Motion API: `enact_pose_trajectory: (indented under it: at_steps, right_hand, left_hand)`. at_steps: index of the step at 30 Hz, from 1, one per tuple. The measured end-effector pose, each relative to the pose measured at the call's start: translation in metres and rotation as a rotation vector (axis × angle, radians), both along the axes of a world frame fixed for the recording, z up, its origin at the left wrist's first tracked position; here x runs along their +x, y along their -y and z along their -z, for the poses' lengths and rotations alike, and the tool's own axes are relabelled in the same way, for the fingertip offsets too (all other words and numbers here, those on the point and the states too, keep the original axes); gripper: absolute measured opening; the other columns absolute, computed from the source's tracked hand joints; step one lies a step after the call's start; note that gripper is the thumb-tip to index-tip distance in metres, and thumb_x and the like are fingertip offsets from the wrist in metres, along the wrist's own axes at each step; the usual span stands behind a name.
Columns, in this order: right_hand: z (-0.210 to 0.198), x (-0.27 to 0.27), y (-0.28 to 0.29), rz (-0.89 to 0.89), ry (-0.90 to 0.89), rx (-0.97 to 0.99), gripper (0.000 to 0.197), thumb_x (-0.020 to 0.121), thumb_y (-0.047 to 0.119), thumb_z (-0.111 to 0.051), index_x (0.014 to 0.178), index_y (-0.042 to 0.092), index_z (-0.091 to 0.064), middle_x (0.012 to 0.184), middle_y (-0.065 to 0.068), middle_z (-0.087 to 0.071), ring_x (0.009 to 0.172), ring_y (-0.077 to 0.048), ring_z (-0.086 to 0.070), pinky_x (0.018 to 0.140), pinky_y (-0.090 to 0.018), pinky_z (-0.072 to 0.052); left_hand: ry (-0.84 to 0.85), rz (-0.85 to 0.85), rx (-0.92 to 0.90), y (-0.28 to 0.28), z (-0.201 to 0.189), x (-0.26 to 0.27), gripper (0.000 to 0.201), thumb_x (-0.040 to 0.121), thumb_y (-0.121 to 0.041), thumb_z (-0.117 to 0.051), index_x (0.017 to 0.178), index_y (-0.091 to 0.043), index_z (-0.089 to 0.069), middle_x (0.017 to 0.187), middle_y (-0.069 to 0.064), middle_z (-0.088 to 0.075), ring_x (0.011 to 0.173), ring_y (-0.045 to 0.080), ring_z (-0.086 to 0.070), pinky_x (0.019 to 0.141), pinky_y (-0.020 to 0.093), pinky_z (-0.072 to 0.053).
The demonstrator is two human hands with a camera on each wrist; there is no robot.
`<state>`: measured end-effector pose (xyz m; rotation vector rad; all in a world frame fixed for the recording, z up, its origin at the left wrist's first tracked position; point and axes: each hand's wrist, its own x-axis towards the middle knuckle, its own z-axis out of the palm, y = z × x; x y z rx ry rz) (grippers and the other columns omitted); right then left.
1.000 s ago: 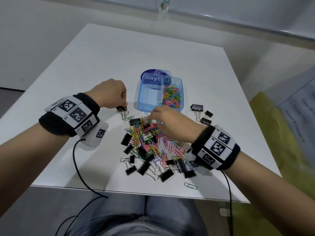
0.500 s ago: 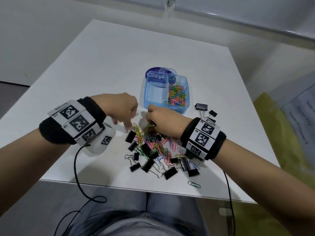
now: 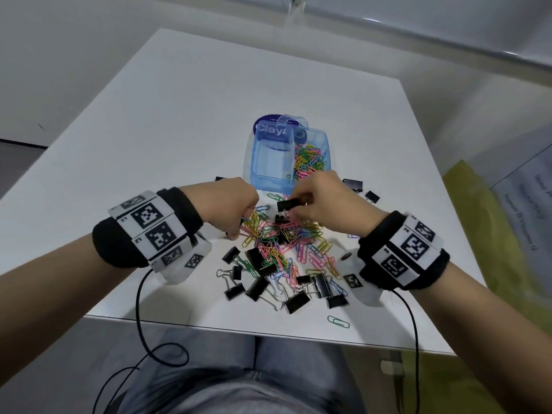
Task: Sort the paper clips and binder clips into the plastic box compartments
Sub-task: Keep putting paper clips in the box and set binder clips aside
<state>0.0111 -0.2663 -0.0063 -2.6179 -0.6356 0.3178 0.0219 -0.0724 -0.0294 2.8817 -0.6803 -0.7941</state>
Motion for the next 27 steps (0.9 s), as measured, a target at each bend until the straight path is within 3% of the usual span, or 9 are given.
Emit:
enact_pose_trajectory:
  at_steps: [4,8,12,14,16,19,22,23,27]
  right_hand:
    - [-0.003,-0.003,0.011,0.07,-0.05,0.079,0.015,0.083,0.018,-0.065,0.08,0.007,-0.073,0.064,-0.004,-0.06,0.048,-0.006,-0.047,0.05,-0.023,-0.037]
    - [0.001,-0.005,0.023,0.189,-0.167,0.26,0.011,0.082,0.015,-0.07,0.085,0.005,-0.074,0.064,0.0,-0.063,0.041,-0.007,-0.046,0.045,-0.022,-0.04]
    - [0.008,-0.003,0.037,0.347,-0.338,0.512,0.011,0.075,0.004,-0.075,0.085,-0.001,-0.073,0.053,0.004,-0.063,0.047,-0.015,-0.048,0.041,-0.022,-0.042]
    - [0.01,-0.003,0.041,0.38,-0.375,0.564,0.009,0.076,0.003,-0.074,0.082,-0.003,-0.072,0.052,0.0,-0.061,0.046,-0.013,-0.048,0.039,-0.021,-0.04]
    - [0.012,-0.004,0.043,0.407,-0.374,0.575,0.009,0.078,0.002,-0.072,0.081,-0.006,-0.069,0.058,-0.009,-0.061,0.046,-0.014,-0.045,0.038,-0.022,-0.037]
    - [0.013,-0.002,0.05,0.481,-0.305,0.551,0.01,0.083,0.005,-0.067,0.078,-0.004,-0.068,0.067,-0.016,-0.067,0.043,-0.012,-0.044,0.039,-0.02,-0.034]
    - [0.013,0.006,0.066,0.545,-0.132,0.379,0.011,0.082,0.005,-0.065,0.072,0.001,-0.067,0.064,-0.013,-0.068,0.039,-0.004,-0.05,0.039,-0.011,-0.035]
    - [0.015,0.01,0.071,0.564,-0.08,0.304,0.01,0.081,0.004,-0.065,0.072,0.0,-0.067,0.066,-0.014,-0.069,0.044,-0.006,-0.055,0.042,-0.011,-0.038]
    - [0.018,0.016,0.074,0.543,0.05,-0.019,0.008,0.08,0.012,-0.065,0.083,0.005,-0.069,0.083,-0.012,-0.07,0.076,-0.026,-0.061,0.067,-0.028,-0.047]
  left_hand:
    - [0.044,-0.007,-0.039,0.003,0.001,0.003,0.035,0.065,-0.007,-0.074,0.073,-0.021,-0.043,0.069,-0.007,-0.045,0.069,0.019,-0.047,0.056,0.027,-0.036]
    - [-0.001,-0.051,-0.137,0.001,0.001,0.006,0.04,0.064,-0.008,-0.078,0.085,-0.023,-0.048,0.078,-0.01,-0.045,0.077,0.02,-0.052,0.067,0.036,-0.048]
    - [-0.078,-0.132,-0.319,0.0,-0.007,0.009,0.044,0.063,-0.008,-0.082,0.093,-0.021,-0.053,0.087,-0.004,-0.056,0.069,0.015,-0.052,0.069,0.039,-0.051]
    - [-0.067,-0.128,-0.392,0.002,-0.013,0.01,0.036,0.067,-0.008,-0.081,0.091,-0.017,-0.057,0.085,-0.001,-0.061,0.065,0.01,-0.052,0.068,0.035,-0.05]
    - [-0.024,-0.101,-0.427,0.004,-0.02,0.012,0.025,0.072,-0.009,-0.079,0.088,-0.017,-0.062,0.08,-0.005,-0.061,0.063,0.005,-0.053,0.062,0.021,-0.046]
    - [0.067,-0.089,-0.421,0.0,-0.027,0.016,0.01,0.078,-0.011,-0.073,0.082,-0.018,-0.066,0.073,-0.01,-0.064,0.063,0.007,-0.058,0.054,0.011,-0.042]
    - [0.184,-0.128,-0.37,-0.013,-0.032,0.023,0.009,0.081,-0.008,-0.066,0.078,-0.016,-0.07,0.069,-0.009,-0.065,0.064,0.007,-0.058,0.058,0.013,-0.041]
    - [0.206,-0.142,-0.359,-0.017,-0.033,0.024,0.01,0.081,-0.007,-0.065,0.078,-0.015,-0.071,0.07,-0.007,-0.065,0.067,0.01,-0.059,0.062,0.017,-0.043]
    - [0.196,-0.182,-0.369,-0.023,-0.037,0.027,0.009,0.081,-0.007,-0.066,0.082,-0.012,-0.074,0.071,-0.008,-0.068,0.072,0.011,-0.062,0.073,0.029,-0.049]
